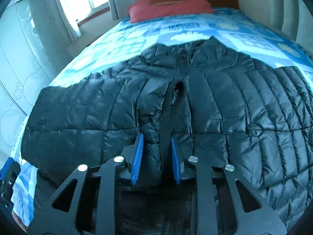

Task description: Fold large clothes

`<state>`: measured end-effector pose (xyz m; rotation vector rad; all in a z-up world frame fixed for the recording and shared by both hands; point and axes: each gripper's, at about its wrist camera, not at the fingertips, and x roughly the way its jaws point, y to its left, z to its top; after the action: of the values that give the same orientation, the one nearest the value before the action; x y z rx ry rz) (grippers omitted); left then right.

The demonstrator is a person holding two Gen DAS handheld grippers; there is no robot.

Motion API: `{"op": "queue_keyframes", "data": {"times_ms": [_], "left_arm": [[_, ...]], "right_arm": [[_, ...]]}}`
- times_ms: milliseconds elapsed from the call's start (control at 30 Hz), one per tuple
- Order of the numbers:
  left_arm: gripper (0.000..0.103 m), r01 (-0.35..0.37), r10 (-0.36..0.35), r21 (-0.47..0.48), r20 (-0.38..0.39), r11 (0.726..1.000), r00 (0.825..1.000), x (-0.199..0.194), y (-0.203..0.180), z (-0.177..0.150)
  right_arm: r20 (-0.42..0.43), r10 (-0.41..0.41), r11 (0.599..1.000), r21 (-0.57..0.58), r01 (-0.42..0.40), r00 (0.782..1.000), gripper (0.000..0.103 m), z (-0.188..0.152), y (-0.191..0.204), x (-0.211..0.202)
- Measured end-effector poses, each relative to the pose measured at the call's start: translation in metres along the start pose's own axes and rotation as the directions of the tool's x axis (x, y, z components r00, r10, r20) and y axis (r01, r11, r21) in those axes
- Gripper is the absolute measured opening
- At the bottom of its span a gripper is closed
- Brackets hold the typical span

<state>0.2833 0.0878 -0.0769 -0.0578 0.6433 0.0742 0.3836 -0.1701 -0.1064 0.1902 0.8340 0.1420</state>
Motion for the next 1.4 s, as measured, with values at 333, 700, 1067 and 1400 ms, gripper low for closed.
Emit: {"op": "queue_keyframes", "data": {"times_ms": [333,700,1067,1400], "left_arm": [[0.065,-0.013,0.014,-0.059,0.027,0.998,1.0,0.0,0.021,0.017],[0.065,0.021,-0.021,0.005,-0.017,1.0,1.0,0.045,-0.013,0.038],[0.067,-0.046,0.061,0.08,-0.207,0.996,0.976,0.133,-0.027,0.033],[0.069,-0.053,0.055,0.038,-0.067,0.998,0.996,0.112,-0.023,0.07]], "right_arm": [[0.156,-0.246,0.968,-0.017,0.251,0.957,0.019,0.015,-0.089,-0.076],[0.073,-0.369,0.929,0.064,0.365,0.927,0.041,0.004,-0.173,-0.068],[0.004,-0.233,0.972,0.032,0.232,0.973,0.052,-0.006,-0.157,-0.017],[0.067,-0.23,0.971,0.076,0.225,0.971,0.06,0.043,-0.143,-0.013]]}}
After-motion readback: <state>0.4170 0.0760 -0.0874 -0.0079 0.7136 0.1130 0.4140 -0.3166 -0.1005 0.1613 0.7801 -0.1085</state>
